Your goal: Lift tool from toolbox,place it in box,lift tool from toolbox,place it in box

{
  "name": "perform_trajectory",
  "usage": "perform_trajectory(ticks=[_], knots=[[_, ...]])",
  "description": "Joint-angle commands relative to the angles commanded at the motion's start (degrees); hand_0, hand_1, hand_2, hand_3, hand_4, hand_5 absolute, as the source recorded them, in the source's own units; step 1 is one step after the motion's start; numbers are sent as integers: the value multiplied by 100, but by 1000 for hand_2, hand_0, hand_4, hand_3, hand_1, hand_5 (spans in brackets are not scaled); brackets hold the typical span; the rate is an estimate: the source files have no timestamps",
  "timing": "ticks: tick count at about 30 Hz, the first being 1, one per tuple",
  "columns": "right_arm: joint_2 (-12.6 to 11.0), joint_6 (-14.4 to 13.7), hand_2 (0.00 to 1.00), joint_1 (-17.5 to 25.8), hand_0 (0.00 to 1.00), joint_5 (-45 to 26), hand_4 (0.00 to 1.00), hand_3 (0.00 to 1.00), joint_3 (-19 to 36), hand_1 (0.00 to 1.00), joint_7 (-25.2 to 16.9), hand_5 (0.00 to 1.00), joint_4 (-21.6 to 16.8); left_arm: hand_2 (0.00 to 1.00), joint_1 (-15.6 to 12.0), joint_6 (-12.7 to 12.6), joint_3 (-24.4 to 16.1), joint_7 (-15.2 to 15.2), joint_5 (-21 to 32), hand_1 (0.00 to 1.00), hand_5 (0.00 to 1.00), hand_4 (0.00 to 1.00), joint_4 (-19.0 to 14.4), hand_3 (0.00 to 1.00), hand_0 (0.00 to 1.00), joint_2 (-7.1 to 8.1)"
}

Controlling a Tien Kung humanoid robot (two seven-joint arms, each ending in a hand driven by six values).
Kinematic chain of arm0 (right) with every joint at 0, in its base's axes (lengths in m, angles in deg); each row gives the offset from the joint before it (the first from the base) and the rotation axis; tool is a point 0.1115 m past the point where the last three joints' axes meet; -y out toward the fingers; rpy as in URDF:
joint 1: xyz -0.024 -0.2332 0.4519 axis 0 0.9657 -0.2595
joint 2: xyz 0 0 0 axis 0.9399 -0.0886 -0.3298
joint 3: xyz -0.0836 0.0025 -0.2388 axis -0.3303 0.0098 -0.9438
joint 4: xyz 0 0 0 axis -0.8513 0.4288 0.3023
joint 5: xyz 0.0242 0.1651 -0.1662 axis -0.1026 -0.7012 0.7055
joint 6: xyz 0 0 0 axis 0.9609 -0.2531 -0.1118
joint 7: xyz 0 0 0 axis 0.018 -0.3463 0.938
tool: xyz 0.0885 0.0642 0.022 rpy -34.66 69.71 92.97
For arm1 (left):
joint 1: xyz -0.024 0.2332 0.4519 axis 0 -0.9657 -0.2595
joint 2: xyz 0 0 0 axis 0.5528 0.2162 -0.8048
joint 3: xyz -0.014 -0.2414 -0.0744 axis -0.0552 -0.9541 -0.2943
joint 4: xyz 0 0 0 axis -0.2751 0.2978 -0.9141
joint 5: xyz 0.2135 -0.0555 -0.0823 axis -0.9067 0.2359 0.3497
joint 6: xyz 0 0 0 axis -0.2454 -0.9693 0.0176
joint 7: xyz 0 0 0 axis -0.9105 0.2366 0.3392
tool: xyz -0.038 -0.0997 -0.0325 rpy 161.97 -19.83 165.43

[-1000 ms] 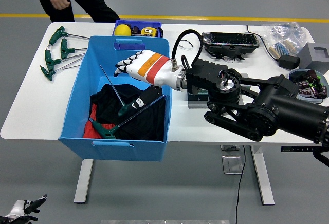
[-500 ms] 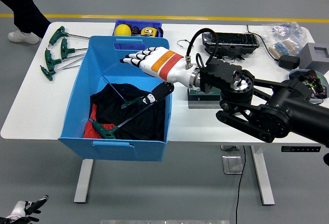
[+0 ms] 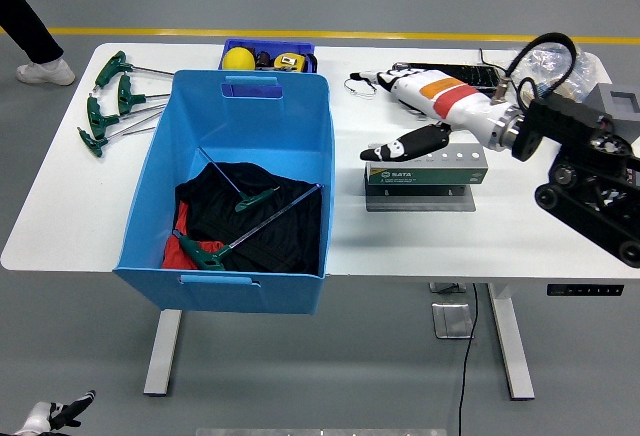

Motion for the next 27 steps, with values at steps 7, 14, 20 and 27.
perform_trajectory(ticks=[7,14,20,27], knots=[[-724,397,970,1313,940,-1621,998,958,1315,930,-293,871,-304,662,-51,7,-76,33,-130,497,710,744,0,696,570,-17],[-526,715,910,2947,899,-3297,998,940,2953,872,-320,938,-850,673,-98,40,122,35,-81,534,710,744,0,695,602,-21],[156,817,905,4342,899,-4034,998,937,4075,870,-192,963,-1050,675,-145,85,221,61,-75,559,711,744,0,695,608,-69],[776,757,902,4902,905,-3829,998,926,4859,866,-240,979,-971,679,-147,110,317,46,29,575,706,740,0,693,614,-95]])
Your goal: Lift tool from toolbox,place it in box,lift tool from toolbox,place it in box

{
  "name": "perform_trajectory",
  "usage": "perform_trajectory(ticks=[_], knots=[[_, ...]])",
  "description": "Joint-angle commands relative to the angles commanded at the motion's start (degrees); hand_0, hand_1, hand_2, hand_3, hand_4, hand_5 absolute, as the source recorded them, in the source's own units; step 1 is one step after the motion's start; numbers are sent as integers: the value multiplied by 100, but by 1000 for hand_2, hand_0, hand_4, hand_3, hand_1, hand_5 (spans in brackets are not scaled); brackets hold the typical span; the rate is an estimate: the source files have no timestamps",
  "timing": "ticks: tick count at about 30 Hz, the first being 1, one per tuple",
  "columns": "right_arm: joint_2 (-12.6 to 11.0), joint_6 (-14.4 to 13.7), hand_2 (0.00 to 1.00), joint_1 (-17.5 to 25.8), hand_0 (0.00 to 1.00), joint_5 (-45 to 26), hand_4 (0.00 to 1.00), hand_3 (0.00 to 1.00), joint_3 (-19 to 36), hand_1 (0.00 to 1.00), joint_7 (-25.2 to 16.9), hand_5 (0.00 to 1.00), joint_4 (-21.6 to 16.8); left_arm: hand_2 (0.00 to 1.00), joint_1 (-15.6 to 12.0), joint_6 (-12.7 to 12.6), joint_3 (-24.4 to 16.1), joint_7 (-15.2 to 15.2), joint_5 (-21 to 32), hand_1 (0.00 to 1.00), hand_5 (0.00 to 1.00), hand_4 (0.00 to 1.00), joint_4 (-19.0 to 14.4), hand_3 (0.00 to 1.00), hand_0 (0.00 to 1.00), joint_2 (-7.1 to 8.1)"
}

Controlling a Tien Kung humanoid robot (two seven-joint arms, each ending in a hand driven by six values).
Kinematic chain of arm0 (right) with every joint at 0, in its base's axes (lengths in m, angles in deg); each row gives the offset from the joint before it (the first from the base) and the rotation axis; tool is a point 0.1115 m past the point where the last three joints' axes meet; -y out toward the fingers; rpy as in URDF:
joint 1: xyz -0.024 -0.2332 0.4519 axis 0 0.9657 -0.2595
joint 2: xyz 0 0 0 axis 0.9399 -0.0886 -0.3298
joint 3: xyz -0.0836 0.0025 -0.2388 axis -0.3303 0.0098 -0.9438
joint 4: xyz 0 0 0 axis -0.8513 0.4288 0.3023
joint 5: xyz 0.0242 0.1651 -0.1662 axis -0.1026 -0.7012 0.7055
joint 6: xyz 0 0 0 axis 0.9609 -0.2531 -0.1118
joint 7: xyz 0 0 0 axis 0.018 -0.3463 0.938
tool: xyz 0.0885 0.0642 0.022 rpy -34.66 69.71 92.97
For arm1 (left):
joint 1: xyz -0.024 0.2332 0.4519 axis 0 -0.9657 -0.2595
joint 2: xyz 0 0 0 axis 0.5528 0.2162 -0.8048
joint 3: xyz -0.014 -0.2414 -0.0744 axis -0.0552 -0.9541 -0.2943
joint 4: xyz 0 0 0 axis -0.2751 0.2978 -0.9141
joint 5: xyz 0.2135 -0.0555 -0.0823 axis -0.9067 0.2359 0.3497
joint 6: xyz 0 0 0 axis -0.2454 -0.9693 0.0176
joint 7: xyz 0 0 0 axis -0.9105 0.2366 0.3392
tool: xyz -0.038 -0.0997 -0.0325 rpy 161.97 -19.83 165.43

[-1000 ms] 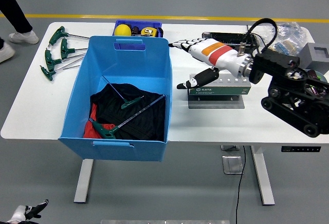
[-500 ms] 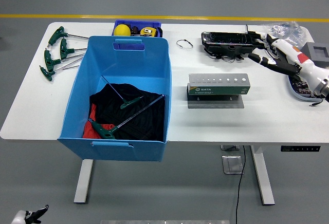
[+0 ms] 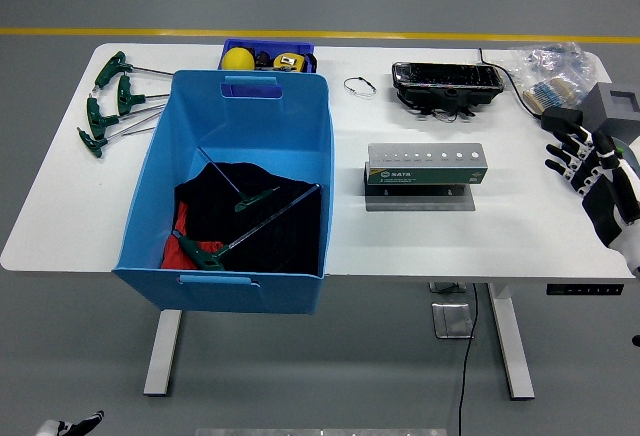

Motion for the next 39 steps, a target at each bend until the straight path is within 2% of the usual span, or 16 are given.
perform_trajectory(ticks=[5,10,22,39], knots=[[442,-49,899,164,905,142,998,920,639,864,-62,995,78,680,13,-25,-37,-24,22,578,707,738,0,693,622,-12],[661,-72,899,127,905,182,998,920,1066,864,-87,995,180,680,35,-40,-87,-54,31,578,707,738,0,693,622,-19],[640,-66,891,-11,890,224,998,913,1136,860,-61,988,27,682,107,-55,-112,-77,28,586,707,737,0,693,630,-35],[608,-5,875,-47,880,237,998,899,1053,851,-16,984,1,681,219,-56,174,-173,304,598,707,734,0,693,632,17]])
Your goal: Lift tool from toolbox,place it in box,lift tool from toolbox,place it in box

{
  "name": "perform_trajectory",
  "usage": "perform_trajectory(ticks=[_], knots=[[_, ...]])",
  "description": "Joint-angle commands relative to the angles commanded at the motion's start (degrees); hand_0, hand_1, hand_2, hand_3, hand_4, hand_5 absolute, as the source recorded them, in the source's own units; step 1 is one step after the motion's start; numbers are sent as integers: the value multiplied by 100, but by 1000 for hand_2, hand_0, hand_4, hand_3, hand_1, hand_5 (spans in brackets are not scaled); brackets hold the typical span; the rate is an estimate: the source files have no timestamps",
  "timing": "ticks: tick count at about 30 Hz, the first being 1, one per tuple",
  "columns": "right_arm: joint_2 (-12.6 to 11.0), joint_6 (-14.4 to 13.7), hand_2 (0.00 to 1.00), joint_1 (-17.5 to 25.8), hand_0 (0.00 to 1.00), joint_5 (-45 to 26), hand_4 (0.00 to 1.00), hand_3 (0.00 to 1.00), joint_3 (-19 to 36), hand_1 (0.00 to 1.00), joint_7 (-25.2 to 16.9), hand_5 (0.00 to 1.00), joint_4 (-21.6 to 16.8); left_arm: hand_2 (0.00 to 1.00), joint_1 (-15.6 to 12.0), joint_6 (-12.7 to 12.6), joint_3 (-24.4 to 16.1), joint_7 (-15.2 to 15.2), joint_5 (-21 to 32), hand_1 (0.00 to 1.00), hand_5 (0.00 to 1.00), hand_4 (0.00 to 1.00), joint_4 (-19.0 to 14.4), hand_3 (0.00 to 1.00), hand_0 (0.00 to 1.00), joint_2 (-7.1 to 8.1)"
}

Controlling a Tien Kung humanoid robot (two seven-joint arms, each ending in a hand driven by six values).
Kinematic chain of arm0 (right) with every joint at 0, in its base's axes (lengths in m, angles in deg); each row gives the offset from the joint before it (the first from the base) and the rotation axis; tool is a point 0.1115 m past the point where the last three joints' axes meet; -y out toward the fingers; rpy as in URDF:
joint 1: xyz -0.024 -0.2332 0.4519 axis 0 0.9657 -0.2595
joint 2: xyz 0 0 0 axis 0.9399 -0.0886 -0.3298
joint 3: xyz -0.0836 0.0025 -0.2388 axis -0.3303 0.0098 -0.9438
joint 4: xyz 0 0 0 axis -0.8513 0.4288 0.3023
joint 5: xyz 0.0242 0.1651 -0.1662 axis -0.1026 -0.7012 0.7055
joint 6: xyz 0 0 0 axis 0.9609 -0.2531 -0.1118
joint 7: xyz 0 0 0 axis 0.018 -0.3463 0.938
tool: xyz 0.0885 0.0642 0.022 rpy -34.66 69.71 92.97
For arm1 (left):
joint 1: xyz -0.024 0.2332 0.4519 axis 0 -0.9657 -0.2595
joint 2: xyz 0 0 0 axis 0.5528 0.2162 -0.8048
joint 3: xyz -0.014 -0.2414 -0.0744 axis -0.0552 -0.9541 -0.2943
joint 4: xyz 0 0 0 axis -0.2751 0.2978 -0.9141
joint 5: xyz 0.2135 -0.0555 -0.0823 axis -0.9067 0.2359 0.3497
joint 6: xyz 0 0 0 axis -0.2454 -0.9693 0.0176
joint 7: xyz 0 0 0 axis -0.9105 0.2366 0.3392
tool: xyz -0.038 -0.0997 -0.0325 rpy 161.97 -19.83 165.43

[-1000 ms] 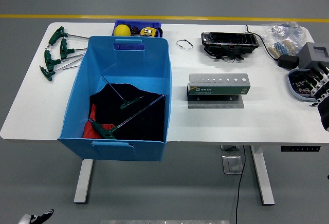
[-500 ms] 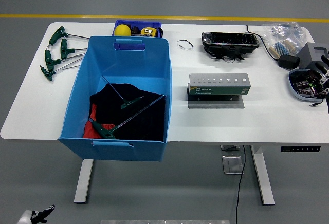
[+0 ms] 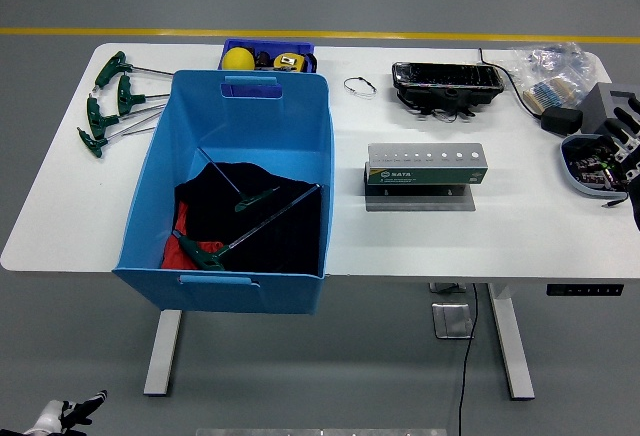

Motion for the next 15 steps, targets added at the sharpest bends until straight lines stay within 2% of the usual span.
perform_trajectory(ticks=[15], knots=[[6,-26,860,-5,872,-3,998,879,-52,845,19,981,21,686,19,-4,100,4,78,612,703,733,0,694,634,-8]])
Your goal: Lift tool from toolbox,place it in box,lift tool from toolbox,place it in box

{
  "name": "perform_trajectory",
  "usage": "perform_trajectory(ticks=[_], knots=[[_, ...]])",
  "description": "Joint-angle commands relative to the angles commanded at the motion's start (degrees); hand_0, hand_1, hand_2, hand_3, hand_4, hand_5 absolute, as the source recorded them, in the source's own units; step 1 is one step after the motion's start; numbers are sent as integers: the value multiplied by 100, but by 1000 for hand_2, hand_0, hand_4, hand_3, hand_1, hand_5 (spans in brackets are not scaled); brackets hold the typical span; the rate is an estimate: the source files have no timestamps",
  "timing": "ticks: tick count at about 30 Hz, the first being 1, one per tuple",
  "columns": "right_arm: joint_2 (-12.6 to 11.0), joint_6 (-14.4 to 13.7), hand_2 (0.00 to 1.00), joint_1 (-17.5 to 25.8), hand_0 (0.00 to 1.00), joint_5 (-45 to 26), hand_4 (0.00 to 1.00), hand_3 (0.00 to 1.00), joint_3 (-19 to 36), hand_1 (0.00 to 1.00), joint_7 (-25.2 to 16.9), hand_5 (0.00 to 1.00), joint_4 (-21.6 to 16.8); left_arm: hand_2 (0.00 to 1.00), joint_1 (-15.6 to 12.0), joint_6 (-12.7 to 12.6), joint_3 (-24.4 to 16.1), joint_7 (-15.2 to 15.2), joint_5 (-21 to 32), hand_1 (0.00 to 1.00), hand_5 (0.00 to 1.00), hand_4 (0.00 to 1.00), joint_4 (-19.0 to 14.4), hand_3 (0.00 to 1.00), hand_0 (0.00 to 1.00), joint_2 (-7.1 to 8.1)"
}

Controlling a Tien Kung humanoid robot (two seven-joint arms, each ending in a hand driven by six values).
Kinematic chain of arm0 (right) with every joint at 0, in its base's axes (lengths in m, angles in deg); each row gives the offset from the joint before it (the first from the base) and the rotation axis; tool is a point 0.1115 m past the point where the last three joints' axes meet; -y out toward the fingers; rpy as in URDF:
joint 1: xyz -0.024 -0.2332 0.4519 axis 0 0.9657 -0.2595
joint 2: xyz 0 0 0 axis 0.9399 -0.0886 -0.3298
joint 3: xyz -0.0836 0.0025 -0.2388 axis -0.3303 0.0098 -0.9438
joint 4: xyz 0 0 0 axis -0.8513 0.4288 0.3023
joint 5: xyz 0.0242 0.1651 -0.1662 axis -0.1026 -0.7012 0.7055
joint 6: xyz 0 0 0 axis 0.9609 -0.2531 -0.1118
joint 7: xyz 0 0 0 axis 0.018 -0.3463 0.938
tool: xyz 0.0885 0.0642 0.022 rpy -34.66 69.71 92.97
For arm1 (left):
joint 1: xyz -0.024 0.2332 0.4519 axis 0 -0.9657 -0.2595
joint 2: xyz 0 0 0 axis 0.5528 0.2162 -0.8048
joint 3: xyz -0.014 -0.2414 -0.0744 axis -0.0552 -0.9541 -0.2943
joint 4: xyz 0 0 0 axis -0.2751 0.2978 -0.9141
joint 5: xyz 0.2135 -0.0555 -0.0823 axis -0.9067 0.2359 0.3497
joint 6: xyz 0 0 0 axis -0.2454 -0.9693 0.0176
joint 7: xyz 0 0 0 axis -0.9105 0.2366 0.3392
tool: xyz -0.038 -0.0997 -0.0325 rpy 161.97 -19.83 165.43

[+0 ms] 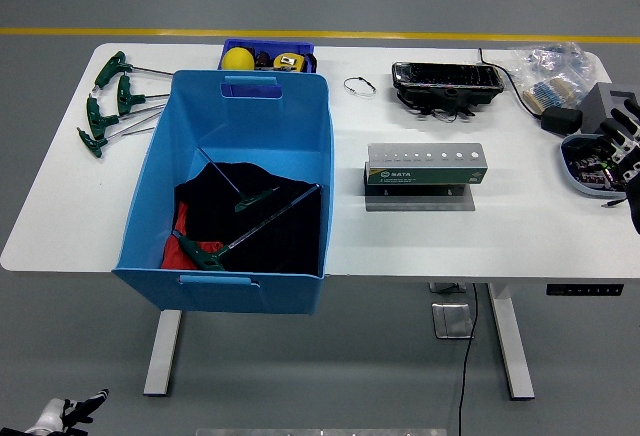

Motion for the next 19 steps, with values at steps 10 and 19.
perform_trajectory(ticks=[10,19], knots=[[-3,8,857,2,871,-2,998,869,-3,841,14,979,6,686,5,26,39,7,-20,614,705,735,0,693,635,13],[11,16,853,9,867,-10,998,862,-19,837,18,978,21,685,3,37,157,-20,60,614,707,736,0,690,636,23]])
